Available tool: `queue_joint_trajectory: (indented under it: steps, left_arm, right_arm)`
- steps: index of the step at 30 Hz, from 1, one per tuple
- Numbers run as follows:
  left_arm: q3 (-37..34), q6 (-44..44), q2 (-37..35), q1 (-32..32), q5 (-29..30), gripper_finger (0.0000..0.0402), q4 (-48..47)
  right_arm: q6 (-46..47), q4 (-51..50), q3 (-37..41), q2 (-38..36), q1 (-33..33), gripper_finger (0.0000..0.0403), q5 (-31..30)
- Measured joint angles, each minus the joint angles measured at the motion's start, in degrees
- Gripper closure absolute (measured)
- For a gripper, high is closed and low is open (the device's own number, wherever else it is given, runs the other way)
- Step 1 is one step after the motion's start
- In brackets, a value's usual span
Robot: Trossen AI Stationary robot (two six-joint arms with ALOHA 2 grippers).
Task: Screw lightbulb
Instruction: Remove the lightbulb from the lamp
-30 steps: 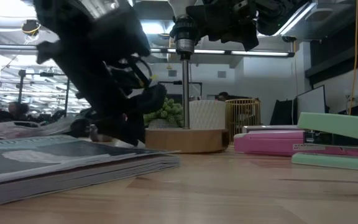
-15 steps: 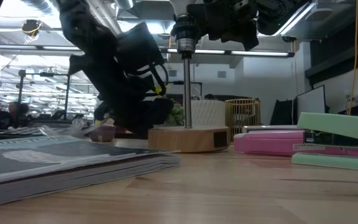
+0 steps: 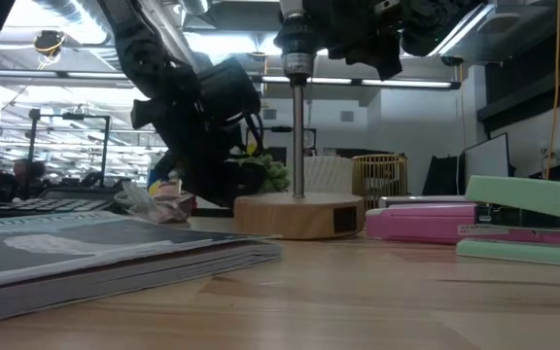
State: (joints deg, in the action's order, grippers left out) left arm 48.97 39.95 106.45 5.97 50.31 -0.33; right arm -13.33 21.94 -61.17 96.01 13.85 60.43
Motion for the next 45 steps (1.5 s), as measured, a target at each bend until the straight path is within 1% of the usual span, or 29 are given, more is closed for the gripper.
queue_joint_trajectory:
  steps: [5, 10, 13, 17, 22, 24, 29, 34, 39, 42, 45]
  left_arm:
    - [0.0, 3.9, -0.7, -0.6, -1.6, 0.0314, -0.1]
    - [0.0, 3.9, -4.0, -1.7, -6.2, 0.0314, -0.7]
    - [0.0, 0.0, -5.8, -2.6, -9.2, 0.0314, -0.8]
    - [0.0, -7.6, -7.4, -4.0, -12.9, 0.0314, -1.2]
    - [0.0, -11.7, -10.1, -5.7, -13.5, 0.0314, -4.9]
    - [0.0, -13.3, -11.0, -6.5, -13.5, 0.0314, -7.5]
    - [0.1, -13.5, -12.8, -8.6, -13.4, 0.0314, -14.9]
    - [0.1, -11.2, -14.5, -11.1, -14.6, 0.0314, -17.7]
    - [0.1, -9.5, -17.2, -14.0, -20.8, 0.0314, -17.2]
    - [0.1, -6.4, -18.0, -15.9, -24.9, 0.0314, -17.0]
    - [0.1, 0.0, -17.9, -18.1, -27.2, 0.0314, -16.1]
  right_arm:
    - [-0.4, 0.6, 0.0, 0.0, 0.1, 0.0248, 0.6]
    - [-1.9, 1.4, 0.0, 0.0, 0.0, 0.0248, 0.8]
    - [-1.9, 3.6, 0.0, 0.0, 0.0, 0.0248, 2.7]
    - [-1.9, 6.6, 0.0, 0.0, 0.0, 0.0248, 5.6]
    - [-1.8, 7.1, 0.0, 0.0, 0.0, 0.0248, 8.3]
    - [-1.8, 7.0, 0.0, 0.0, 0.0, 0.0248, 8.3]
    - [-1.8, 5.1, 0.0, 0.0, 0.0, 0.0248, 6.5]
    - [-2.0, 2.3, 0.0, 0.0, 0.0, 0.0248, 0.8]
    - [-2.0, 0.2, 0.0, 0.0, 0.0, 0.0248, -5.4]
    - [-2.0, 0.0, 0.0, 0.0, 0.0, 0.0248, -6.9]
    - [-2.0, 0.1, 0.0, 0.0, 0.0, 0.0248, -7.0]
